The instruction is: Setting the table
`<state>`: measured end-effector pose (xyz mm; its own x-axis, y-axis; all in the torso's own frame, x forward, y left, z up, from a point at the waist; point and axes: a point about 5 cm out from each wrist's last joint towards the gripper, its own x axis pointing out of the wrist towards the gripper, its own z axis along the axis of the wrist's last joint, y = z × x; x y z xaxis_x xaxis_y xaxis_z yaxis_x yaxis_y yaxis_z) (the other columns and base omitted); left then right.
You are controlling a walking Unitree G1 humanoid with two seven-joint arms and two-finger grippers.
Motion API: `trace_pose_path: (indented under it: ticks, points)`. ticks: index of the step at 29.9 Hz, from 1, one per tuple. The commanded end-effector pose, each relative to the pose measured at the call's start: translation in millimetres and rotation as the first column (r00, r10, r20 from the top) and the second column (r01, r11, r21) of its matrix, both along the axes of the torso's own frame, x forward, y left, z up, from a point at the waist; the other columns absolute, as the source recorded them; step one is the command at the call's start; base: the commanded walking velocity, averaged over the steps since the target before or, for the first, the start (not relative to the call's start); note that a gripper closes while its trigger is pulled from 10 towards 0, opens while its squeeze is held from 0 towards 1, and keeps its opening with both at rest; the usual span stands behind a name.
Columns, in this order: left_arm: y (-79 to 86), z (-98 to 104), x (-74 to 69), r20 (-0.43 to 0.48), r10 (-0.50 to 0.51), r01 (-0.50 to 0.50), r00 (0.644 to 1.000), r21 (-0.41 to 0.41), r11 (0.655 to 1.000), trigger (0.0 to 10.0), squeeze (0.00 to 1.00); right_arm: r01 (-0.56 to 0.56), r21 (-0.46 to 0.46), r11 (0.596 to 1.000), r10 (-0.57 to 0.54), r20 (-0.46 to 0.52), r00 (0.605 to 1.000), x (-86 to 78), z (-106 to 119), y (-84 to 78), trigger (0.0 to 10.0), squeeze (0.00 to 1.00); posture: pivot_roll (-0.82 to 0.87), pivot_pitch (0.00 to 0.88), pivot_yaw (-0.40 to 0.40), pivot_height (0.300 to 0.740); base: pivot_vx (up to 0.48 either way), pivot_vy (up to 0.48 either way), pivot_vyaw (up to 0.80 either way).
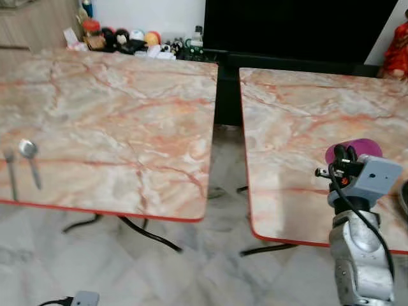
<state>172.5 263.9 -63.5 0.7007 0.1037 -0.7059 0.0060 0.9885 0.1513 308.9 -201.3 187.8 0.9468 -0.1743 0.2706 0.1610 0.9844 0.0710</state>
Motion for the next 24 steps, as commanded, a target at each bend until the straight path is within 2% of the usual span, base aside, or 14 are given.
trace_pose_path:
  ticks: [1, 4, 16, 24]
  points:
    - [0.4, -3.2, -6.0, -0.027, 0.003, -0.003, 1.000, 0.001, 1.000, 10.0, 0.00, 0.024, -0.007, 1.000, -0.024, 0.019, 1.000, -2.1, 4.5, -6.3, 10.0, 0.00, 0.03, 0.137, -0.017, 0.740, 0.000, -0.480, 0.00]
    - [0.5, -3.3, -6.0, -0.027, 0.006, -0.006, 1.000, 0.002, 1.000, 10.0, 0.00, 0.024, -0.007, 1.000, -0.024, 0.019, 1.000, -1.8, 4.5, -6.2, 10.0, 0.00, 0.03, 0.137, -0.017, 0.740, 0.000, -0.480, 0.00]
    - [1.7, -2.5, -5.1, -0.018, 0.028, -0.029, 0.999, -0.007, 1.000, 10.0, 0.00, 0.025, -0.009, 1.000, -0.025, 0.012, 1.000, -1.2, 3.7, -6.8, 10.0, 0.00, 0.02, 0.136, -0.020, 0.740, 0.000, 0.000, 0.00]
    - [1.6, -3.3, -6.2, -0.024, 0.032, -0.033, 0.999, -0.008, 0.999, 10.0, 0.00, -0.014, -0.016, 1.000, 0.013, -0.006, 1.000, 0.7, 1.4, -2.0, 10.0, 0.00, 0.02, 0.135, -0.023, 0.740, 0.000, 0.000, 0.00]
